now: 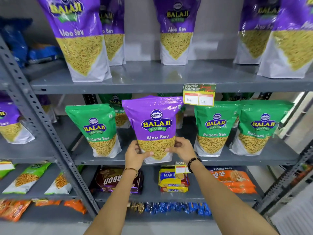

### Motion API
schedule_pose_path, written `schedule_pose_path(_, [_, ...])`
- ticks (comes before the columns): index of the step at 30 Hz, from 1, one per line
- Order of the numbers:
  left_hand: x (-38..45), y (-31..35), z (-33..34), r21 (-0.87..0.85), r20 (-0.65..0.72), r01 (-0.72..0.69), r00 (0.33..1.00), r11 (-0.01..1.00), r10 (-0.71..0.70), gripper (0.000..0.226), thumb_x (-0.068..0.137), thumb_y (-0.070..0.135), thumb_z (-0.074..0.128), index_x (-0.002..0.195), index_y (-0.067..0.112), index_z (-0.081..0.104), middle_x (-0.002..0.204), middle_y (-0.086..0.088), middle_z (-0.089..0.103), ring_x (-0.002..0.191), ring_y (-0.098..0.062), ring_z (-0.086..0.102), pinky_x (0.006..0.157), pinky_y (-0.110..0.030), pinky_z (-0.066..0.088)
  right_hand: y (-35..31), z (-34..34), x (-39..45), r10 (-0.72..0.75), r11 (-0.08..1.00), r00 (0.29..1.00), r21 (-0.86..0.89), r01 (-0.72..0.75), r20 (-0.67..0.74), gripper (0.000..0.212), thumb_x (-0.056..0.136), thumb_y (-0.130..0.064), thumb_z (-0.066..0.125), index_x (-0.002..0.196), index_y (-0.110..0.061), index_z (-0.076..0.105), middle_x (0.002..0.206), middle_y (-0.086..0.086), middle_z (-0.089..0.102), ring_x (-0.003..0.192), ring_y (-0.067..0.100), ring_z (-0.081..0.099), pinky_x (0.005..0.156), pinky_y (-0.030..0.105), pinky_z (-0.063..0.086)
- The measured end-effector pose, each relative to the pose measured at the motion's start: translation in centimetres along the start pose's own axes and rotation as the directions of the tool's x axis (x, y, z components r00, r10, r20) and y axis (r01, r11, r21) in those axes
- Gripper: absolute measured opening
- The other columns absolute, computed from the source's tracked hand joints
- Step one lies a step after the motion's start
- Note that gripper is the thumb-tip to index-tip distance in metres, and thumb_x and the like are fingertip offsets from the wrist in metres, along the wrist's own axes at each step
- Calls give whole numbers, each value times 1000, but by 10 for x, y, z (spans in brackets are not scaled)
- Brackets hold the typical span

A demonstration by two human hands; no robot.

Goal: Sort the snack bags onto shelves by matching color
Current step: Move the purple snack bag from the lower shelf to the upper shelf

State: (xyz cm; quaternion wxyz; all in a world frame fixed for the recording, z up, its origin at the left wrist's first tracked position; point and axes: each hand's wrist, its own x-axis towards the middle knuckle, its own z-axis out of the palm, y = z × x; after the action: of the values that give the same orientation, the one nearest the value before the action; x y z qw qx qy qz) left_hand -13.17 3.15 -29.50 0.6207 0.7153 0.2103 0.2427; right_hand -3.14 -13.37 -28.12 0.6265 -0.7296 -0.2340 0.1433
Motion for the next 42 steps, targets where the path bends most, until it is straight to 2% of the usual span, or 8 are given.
schedule_pose_path(10, [8, 108, -39, -145, -140, -288, 953, 947, 268, 59, 57, 0, 81, 111, 2, 58, 92, -9, 66, 85, -23, 63, 69, -17, 56, -124, 3, 5, -290, 956, 956, 35, 292, -35, 37, 61, -11, 80, 97, -17, 71, 100, 22, 61, 86, 21, 62, 82, 38, 55])
schedule_pose_path(16, [38, 197, -33, -140, -174, -469, 879, 872, 445, 40, 59, 14, 83, 94, 5, 67, 80, -4, 71, 72, -8, 60, 69, -21, 52, -211, -17, 17, -461, 870, 878, 127, 476, -130, 35, 69, -2, 73, 103, -6, 67, 83, -1, 66, 75, 3, 63, 76, 19, 52])
schedule_pose_path(20, [63, 246, -11, -104, -168, -534, 841, 839, 514, 29, 59, 22, 83, 77, 5, 67, 50, 2, 55, 53, 8, 48, 57, -12, 41, -238, -40, 45, -476, 848, 839, 115, 517, -262, 42, 62, -27, 77, 89, 3, 64, 80, 16, 56, 76, 17, 45, 74, 33, 41])
schedule_pose_path(24, [85, 261, 13, -69, -81, -516, 856, 854, 511, 24, 62, 28, 81, 75, 14, 66, 64, -2, 58, 66, -10, 53, 65, -27, 45, -240, -62, 65, -458, 866, 836, 61, 497, -302, 53, 68, -28, 73, 94, 13, 51, 101, 49, 50, 75, 40, 54, 87, 62, 43])
schedule_pose_path(27, [96, 254, 34, -65, -20, -479, 878, 876, 478, 17, 66, 20, 78, 75, 23, 64, 78, -4, 67, 76, -18, 59, 74, -36, 49, -233, -73, 69, -433, 884, 843, 30, 466, -320, 19, 77, -6, 65, 96, -1, 65, 92, 20, 66, 80, 25, 58, 86, 46, 48])
schedule_pose_path(33, [117, 243, 52, -118, 115, -425, 892, 897, 437, 30, 75, 9, 71, 103, 12, 61, 104, -8, 66, 92, -15, 59, 72, -11, 51, -218, -93, 96, -440, 895, 864, -36, 446, -246, 34, 84, -10, 60, 117, -10, 59, 110, 13, 67, 97, 18, 60, 92, 34, 48])
schedule_pose_path(37, [134, 231, 41, -13, 232, -337, 915, 941, 331, 61, 67, 15, 78, 122, 9, 51, 128, -8, 57, 117, -22, 53, 100, -34, 45, -205, -109, 105, -350, 935, 930, -99, 340, -113, 53, 83, -31, 61, 131, -16, 46, 130, 4, 58, 118, 19, 54, 104, 36, 42])
schedule_pose_path(42, [138, 229, 39, -11, 311, -283, 911, 959, 272, 56, 69, 14, 76, 120, 6, 53, 126, -13, 59, 117, -27, 55, 103, -42, 44, -202, -119, 107, -280, 956, 959, -77, 283, 49, 56, 71, -6, 74, 121, -16, 53, 117, 6, 64, 100, 12, 62, 85, 21, 51])
